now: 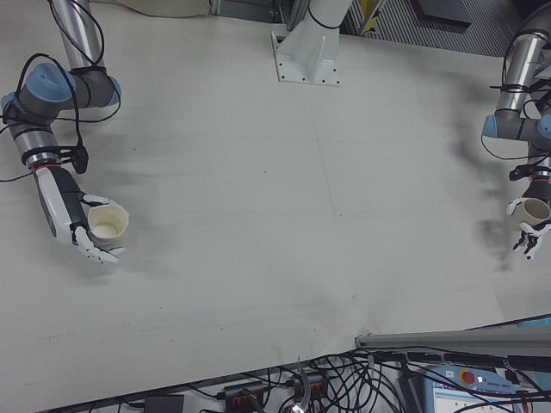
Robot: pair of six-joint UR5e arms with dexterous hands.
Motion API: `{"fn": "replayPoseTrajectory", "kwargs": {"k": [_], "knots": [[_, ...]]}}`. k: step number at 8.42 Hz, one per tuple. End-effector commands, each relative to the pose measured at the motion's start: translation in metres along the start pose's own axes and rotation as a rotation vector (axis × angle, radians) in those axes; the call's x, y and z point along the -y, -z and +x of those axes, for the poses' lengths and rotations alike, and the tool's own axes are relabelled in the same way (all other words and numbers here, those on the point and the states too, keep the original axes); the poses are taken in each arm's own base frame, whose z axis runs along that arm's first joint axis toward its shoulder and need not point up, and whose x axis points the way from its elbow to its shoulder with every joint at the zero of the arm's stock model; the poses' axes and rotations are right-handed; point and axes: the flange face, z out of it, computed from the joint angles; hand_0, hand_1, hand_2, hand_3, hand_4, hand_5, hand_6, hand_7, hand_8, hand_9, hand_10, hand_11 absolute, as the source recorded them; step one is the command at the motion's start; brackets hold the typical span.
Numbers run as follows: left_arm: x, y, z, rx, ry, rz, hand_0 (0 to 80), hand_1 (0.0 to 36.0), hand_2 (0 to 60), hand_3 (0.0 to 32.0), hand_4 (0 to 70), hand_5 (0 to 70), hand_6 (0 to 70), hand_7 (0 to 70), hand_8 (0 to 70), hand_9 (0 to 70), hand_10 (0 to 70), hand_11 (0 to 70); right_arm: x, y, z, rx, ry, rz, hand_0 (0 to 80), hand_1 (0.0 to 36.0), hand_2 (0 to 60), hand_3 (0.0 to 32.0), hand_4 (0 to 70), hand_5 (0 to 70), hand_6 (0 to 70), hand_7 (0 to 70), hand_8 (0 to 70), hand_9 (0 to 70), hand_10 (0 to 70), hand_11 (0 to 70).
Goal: Pour water
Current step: 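Lift both cups off the table with both hands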
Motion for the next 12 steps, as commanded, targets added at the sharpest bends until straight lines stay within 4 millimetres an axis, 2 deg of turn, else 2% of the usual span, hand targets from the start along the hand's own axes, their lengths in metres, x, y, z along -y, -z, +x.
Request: {"fn": "replayPoseTrajectory", "kwargs": {"k": [1,2,3,5,6,7,8,9,10,11,12], "knots": [[0.002,0.003,0.000,0.000,0.000,0.002,80.0,36.0,60.0,0.0,64.7,70.0,12.0,19.7,6.1,6.5,10.6,18.6,0.000,0.000,0.000,-0.001,0.000,0.000,80.0,36.0,23.5,30.6,0.0,23.9,28.3,45.3,31.6,37.8,35.4,54.1],[0.002,0.003,-0.001,0.002,0.000,0.002,80.0,36.0,60.0,0.0,63.4,70.0,11.8,19.3,6.1,6.2,10.5,18.4,0.000,0.000,-0.001,0.002,-0.001,0.001,80.0,36.0,37.6,29.4,0.0,25.4,28.8,41.2,32.7,39.2,37.6,57.2],[0.001,0.002,-0.001,0.002,-0.001,0.000,80.0,36.0,60.0,0.0,63.5,70.0,11.8,19.3,6.2,6.2,10.5,18.4,0.000,0.000,-0.003,0.006,-0.001,0.000,80.0,36.0,39.2,29.4,0.0,25.5,28.7,39.4,32.5,39.0,37.6,57.4],[0.000,0.001,-0.002,0.003,-0.001,-0.002,80.0,36.0,60.0,0.0,63.3,70.0,11.9,19.3,6.2,6.3,10.7,18.7,-0.013,-0.009,-0.013,0.029,-0.012,-0.027,80.0,36.0,35.9,26.6,0.0,24.9,27.5,36.5,29.6,35.1,35.8,55.1],[-0.005,-0.002,-0.001,0.002,0.001,-0.011,80.0,36.0,60.0,0.0,63.3,70.0,12.0,19.4,6.2,6.3,10.7,18.7,-0.035,-0.021,-0.040,0.073,-0.005,-0.052,80.0,36.0,34.7,25.2,0.0,24.8,27.0,35.6,28.5,33.5,34.5,53.5],[-0.017,-0.009,-0.001,0.001,0.003,-0.023,80.0,36.0,60.0,0.0,63.6,70.0,12.0,19.5,6.3,6.4,10.6,18.6,-0.069,-0.034,-0.074,0.101,0.012,-0.039,80.0,36.0,33.2,23.4,0.0,24.8,27.4,36.2,27.6,32.4,32.7,51.3],[-0.031,-0.014,-0.001,0.003,0.001,-0.031,80.0,36.0,60.0,0.0,64.4,70.0,12.1,19.6,6.3,6.4,10.6,18.7,-0.111,-0.040,-0.107,0.129,0.034,-0.035,80.0,36.0,34.1,22.4,1.9,24.7,28.2,38.2,27.1,32.2,31.0,49.1],[-0.052,-0.026,0.001,0.002,0.000,-0.046,80.0,36.0,60.0,0.0,65.0,70.0,12.4,19.8,6.5,6.5,10.7,18.9,-0.158,-0.046,-0.146,0.135,0.066,-0.051,80.0,36.0,31.8,20.2,1.3,24.5,27.1,35.3,25.7,30.0,29.9,47.7],[-0.074,-0.044,0.002,0.002,-0.005,-0.054,80.0,36.0,60.0,0.0,65.2,70.0,12.6,19.9,6.4,6.6,10.8,19.1,-0.195,-0.046,-0.172,0.090,0.105,-0.054,80.0,36.0,30.0,17.2,2.8,24.4,27.5,34.5,25.5,29.5,30.0,47.8],[-0.100,-0.062,-0.013,0.027,0.001,-0.073,80.0,36.0,60.0,0.0,65.5,70.0,12.8,20.1,6.4,6.6,10.8,19.1,-0.235,-0.048,-0.194,0.084,0.113,-0.039,80.0,36.0,29.9,14.4,5.2,24.3,28.6,36.0,25.8,30.1,29.7,47.4],[-0.137,-0.072,-0.047,0.083,0.006,-0.088,80.0,36.0,60.0,0.0,65.1,70.0,12.7,19.9,6.4,6.5,10.6,18.9,-0.270,-0.047,-0.215,0.090,0.117,-0.032,80.0,36.0,30.4,12.2,8.8,24.1,30.9,39.4,26.9,31.7,29.5,46.9]]}}
